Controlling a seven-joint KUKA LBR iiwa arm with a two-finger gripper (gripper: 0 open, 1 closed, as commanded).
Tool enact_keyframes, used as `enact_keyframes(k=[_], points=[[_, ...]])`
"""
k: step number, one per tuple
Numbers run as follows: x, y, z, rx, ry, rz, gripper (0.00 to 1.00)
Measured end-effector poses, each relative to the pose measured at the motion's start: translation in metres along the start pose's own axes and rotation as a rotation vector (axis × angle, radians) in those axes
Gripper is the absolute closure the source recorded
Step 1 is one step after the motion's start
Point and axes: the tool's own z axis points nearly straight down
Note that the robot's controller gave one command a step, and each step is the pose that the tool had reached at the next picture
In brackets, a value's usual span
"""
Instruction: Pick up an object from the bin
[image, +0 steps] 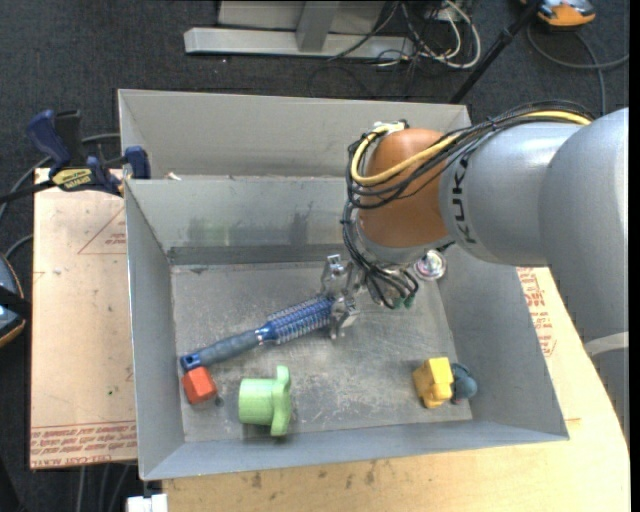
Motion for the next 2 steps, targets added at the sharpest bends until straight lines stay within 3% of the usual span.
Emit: enact_keyframes(k=[1, 2], points=[[-0.001, -0.028, -0.108, 0.002, 0.002, -0.27, 1.0], [-0.002, -0.041, -0.161, 0.002, 0.002, -0.276, 1.0]])
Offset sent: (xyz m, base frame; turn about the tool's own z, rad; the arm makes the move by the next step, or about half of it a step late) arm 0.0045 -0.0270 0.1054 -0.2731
